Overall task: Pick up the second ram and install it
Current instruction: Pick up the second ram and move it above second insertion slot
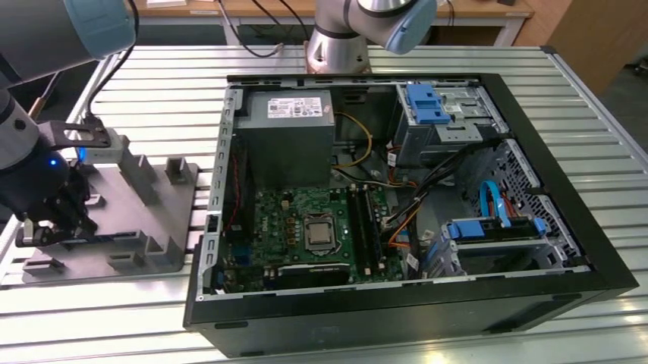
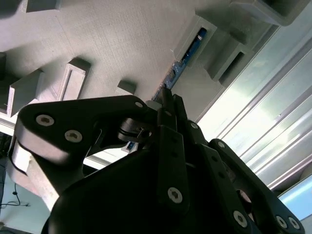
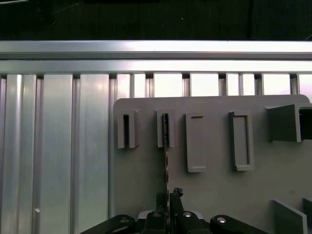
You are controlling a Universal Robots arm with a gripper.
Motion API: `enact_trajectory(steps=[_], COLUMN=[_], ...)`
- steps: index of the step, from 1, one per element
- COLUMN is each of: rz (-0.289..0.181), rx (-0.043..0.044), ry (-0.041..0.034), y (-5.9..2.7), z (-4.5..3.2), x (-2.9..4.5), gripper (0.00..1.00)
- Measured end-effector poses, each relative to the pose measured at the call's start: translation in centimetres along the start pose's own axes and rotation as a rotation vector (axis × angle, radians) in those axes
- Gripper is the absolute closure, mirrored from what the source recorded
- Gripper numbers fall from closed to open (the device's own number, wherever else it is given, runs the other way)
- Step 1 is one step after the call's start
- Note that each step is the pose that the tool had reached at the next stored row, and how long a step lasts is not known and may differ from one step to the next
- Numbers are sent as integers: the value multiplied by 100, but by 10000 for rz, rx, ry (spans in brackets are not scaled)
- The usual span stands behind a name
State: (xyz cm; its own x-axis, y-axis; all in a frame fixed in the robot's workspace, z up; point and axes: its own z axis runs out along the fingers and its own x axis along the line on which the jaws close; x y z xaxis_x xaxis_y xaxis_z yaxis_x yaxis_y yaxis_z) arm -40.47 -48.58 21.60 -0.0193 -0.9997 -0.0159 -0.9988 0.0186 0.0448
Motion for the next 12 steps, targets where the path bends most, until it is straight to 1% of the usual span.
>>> enact_trajectory(steps=[7,8,9,11,12], rz=[0,-1,-1,-1,-1], rx=[0,0,0,-1,0], ry=[-13,-13,-14,-14,-14], y=[0,0,0,0,0], z=[0,0,0,0,0], x=[0,0,0,0,0], gripper=[83,82,76,76,69])
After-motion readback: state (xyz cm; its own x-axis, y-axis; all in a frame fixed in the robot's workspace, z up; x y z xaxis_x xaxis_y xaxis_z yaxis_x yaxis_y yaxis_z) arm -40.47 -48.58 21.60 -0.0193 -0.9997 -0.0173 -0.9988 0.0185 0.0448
